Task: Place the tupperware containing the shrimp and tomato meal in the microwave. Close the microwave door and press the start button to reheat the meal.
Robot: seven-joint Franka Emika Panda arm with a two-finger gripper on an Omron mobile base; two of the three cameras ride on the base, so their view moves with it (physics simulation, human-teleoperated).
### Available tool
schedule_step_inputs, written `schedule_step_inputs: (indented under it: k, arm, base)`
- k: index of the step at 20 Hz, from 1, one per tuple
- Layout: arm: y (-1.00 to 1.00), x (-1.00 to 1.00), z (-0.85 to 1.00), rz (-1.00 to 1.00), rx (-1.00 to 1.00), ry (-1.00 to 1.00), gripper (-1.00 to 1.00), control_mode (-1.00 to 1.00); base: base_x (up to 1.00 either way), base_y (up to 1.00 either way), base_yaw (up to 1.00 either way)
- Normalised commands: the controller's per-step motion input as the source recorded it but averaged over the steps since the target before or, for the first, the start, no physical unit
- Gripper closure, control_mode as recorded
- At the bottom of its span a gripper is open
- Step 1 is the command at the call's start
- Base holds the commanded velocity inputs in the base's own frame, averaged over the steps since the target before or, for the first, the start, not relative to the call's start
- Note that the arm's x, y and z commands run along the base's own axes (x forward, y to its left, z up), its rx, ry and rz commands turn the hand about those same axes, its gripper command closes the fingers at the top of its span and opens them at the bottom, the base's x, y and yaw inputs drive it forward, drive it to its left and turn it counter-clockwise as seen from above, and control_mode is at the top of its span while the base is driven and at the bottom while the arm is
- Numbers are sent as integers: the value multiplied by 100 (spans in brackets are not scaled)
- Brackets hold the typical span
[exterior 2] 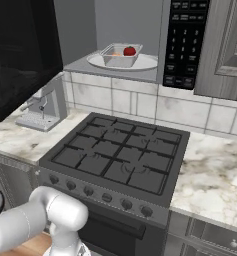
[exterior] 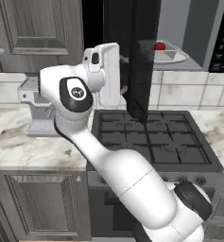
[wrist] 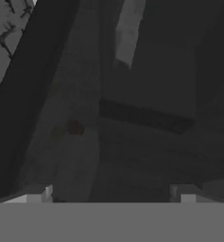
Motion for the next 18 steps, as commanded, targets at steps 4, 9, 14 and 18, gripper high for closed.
schedule_step_inputs:
  k: [4, 9, 14, 18]
  arm:
    - [-100, 0, 0, -35, 11, -20, -100, -100]
    - [-100, 6, 0, -28, 13, -19, -100, -100]
    - [-98, 27, 0, -13, 12, -21, -100, -100]
    - [-64, 24, 0, 2, 9, -31, -100, -100]
  base:
    - [0, 0, 0]
    - [0, 0, 0]
    - [0, 0, 0]
    - [0, 0, 0]
